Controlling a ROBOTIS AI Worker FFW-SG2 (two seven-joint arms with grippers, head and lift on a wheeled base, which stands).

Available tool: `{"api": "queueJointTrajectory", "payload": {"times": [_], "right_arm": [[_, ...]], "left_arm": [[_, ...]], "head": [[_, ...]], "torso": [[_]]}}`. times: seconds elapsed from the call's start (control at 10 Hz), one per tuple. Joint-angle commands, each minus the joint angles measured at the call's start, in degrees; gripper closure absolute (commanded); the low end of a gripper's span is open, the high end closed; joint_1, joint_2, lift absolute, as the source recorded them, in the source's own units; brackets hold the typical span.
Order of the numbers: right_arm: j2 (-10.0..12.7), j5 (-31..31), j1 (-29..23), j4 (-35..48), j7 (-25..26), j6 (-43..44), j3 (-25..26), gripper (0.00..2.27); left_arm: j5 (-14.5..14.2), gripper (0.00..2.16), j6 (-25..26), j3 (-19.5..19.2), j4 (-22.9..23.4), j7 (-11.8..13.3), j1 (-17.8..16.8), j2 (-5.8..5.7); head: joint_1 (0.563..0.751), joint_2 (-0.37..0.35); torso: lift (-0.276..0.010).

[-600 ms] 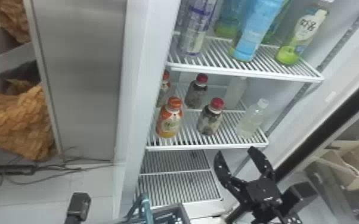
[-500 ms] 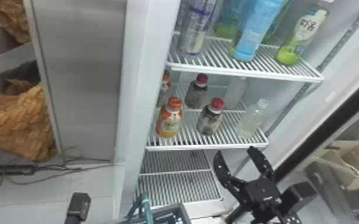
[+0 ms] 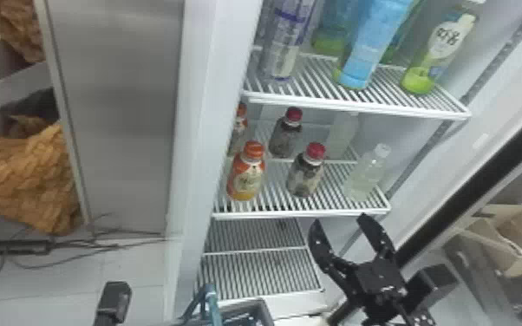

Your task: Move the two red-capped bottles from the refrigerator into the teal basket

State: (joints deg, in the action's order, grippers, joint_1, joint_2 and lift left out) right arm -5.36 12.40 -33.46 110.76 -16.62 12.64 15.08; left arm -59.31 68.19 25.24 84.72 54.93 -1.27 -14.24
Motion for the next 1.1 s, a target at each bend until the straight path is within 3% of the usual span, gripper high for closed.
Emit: {"api": "queueJointTrajectory", "payload": {"times": [0.0, 1.0], "right_arm": [[0.0, 0.1, 0.0, -0.2, 0.0, 0.0, -0.1, 0.10], [-1.2, -1.1, 8.2, -7.0, 2.9, 0.2, -3.3, 0.06]], "left_arm": [[0.0, 1.09, 0.0, 0.0, 0.0, 0.0, 0.0, 0.00], [-0.8, 1.09, -0.1, 0.4, 0.0, -0.2, 0.1, 0.09]], "head": [[0.695, -0.350], [0.695, -0.350]], "torso": [[-0.228], [-0.228]]}}
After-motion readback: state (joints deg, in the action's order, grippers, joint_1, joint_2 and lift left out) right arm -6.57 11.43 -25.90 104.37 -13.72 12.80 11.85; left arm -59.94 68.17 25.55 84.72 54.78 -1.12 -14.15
